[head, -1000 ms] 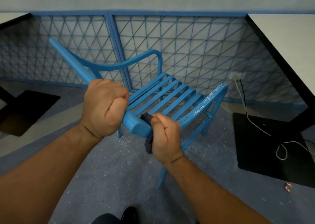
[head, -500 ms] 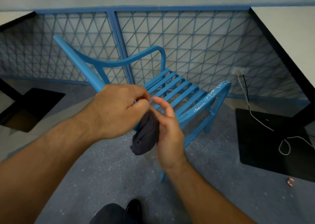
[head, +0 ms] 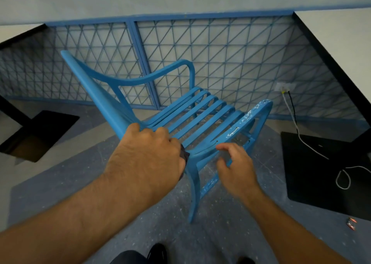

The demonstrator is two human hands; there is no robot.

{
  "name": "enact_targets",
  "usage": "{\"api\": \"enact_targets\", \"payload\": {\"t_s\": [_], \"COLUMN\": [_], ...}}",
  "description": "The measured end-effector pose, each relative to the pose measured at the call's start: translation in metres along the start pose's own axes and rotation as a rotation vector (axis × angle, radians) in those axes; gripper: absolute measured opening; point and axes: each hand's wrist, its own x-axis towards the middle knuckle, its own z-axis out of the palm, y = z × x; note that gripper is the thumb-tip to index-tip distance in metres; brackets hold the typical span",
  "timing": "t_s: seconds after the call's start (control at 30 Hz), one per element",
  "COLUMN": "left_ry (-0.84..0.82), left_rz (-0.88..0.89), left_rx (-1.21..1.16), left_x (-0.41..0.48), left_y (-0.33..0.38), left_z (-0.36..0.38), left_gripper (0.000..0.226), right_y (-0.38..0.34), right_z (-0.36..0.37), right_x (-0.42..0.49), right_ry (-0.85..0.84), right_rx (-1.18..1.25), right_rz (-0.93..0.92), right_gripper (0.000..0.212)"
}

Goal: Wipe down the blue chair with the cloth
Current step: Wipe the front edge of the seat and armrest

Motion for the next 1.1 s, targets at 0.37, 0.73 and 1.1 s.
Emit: {"api": "enact_targets", "payload": {"t_s": [0.37,0.73,1.1], "left_ry": [0.114,0.279,0.351], "left_rz": [-0.005,-0.031,-0.098], "left_rx": [-0.009,-0.067,-0.052], "left_x": [0.004,-0.009,-0.01], "left_y": [-0.013,-0.063,-0.105], "left_z": [0.011,0.058,0.093], "left_gripper": [0.064,0.055,0.062], "right_y": [-0.001,-0.025,-0.049], "right_z": [0.005,0.04,0.062], "right_x": [0.1,0.088,0.084], "right_ry": [-0.654,-0.562,-0.616], "right_rx": [-0.862,-0.844,-0.771], "right_rz": [-0.426,-0.383,-0.284], "right_gripper": [0.026,0.031,0.032]}}
